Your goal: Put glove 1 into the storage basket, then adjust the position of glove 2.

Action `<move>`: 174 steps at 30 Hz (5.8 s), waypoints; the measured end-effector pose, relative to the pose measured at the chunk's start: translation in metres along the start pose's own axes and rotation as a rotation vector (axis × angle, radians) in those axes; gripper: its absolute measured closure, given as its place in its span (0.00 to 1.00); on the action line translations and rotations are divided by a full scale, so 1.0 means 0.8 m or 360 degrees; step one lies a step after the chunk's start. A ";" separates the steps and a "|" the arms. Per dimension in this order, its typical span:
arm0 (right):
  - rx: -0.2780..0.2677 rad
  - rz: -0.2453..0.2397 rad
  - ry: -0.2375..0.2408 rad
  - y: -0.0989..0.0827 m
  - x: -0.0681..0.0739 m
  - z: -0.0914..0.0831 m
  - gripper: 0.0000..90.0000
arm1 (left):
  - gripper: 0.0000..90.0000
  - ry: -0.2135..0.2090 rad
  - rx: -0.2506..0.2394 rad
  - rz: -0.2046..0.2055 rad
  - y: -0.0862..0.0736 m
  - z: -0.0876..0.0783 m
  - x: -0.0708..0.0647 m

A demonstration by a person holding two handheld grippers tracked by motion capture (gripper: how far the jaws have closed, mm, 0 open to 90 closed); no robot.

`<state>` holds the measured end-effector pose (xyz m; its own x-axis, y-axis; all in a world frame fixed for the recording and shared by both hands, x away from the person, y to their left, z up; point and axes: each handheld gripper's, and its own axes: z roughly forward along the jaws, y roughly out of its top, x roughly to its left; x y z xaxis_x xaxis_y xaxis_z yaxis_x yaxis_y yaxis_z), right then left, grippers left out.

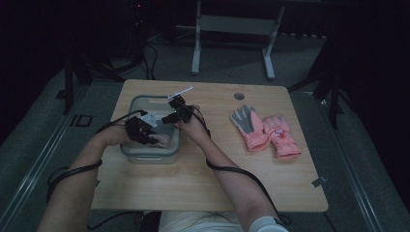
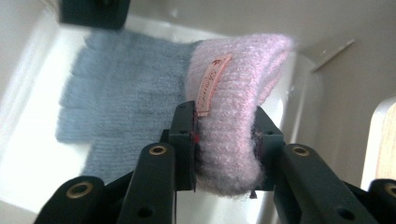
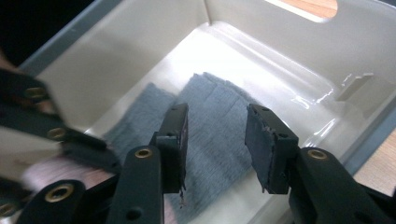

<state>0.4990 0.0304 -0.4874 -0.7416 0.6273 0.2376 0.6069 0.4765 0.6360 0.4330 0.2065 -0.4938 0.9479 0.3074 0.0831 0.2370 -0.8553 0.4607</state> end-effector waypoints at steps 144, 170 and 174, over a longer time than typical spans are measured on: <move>-0.0144 0.0507 -0.0635 -0.201 -0.085 -0.134 0.86 | 0.05 0.0323 -0.0702 -0.0275 0.088 0.113 -0.254; -0.0351 0.0231 -0.0823 -0.258 -0.234 -0.336 0.71 | 0.05 0.0310 -0.0708 -0.0287 0.087 0.113 -0.252; -0.0307 0.0222 -0.0824 -0.269 -0.256 -0.338 0.70 | 0.05 0.0303 -0.0709 -0.0289 0.087 0.113 -0.252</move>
<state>0.4433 -0.3673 -0.4745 -0.3916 0.9196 -0.0311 0.5900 0.2769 0.7584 0.2774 0.0470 -0.5583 0.8346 0.5403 0.1072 0.2411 -0.5334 0.8108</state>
